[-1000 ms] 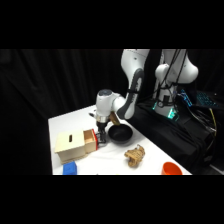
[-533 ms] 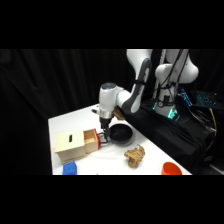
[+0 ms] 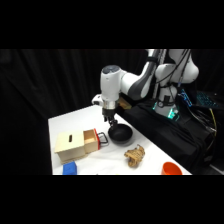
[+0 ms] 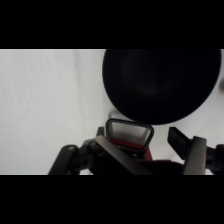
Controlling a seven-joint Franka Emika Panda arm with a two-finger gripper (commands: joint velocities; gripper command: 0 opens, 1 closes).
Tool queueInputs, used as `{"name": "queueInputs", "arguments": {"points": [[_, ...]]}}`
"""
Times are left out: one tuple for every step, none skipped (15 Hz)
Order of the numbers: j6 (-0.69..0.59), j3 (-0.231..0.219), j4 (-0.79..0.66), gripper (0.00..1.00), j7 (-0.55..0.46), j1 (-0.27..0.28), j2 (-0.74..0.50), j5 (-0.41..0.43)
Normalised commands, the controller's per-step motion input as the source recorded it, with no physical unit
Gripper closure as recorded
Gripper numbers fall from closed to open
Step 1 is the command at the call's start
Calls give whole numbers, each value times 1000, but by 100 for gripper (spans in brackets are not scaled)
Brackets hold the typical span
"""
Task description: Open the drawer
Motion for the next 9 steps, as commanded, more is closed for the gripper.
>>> {"name": "queueInputs", "arguments": {"points": [[-415,250,-34,0,85,-168,-417,-213],[-387,257,-1,0,33,-193,-374,-158],[-357,253,16,0,-11,-205,-350,-120],[-332,248,22,0,-64,-212,-335,-61],[-330,233,22,0,-104,-212,-349,-29],[-342,218,25,0,-135,-205,-350,-4],[-361,206,28,0,-209,-204,-351,56],[-372,196,35,0,-326,-200,-340,152],[-394,187,47,0,-508,-192,-335,332]]}}
